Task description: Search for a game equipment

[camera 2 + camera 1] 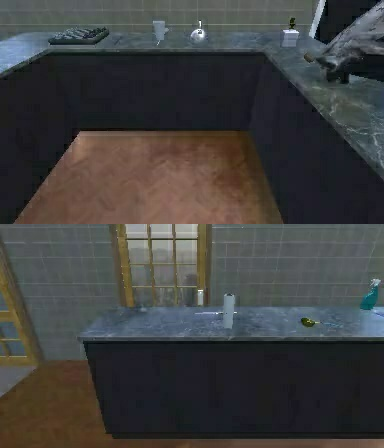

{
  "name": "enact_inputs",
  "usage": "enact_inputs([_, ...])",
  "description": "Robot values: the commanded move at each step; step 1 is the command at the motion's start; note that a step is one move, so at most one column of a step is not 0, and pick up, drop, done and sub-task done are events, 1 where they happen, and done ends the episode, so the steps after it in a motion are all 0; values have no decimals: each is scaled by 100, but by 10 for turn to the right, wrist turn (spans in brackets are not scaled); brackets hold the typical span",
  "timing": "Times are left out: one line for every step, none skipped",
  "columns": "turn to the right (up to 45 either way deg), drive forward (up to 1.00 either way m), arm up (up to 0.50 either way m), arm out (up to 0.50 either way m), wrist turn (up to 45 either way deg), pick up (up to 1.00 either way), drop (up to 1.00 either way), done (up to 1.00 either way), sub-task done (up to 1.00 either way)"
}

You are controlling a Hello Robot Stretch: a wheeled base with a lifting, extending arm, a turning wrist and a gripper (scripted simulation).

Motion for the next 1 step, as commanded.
enact_inputs([-450, 0, 0, 0, 0, 0, 0, 0, 0])
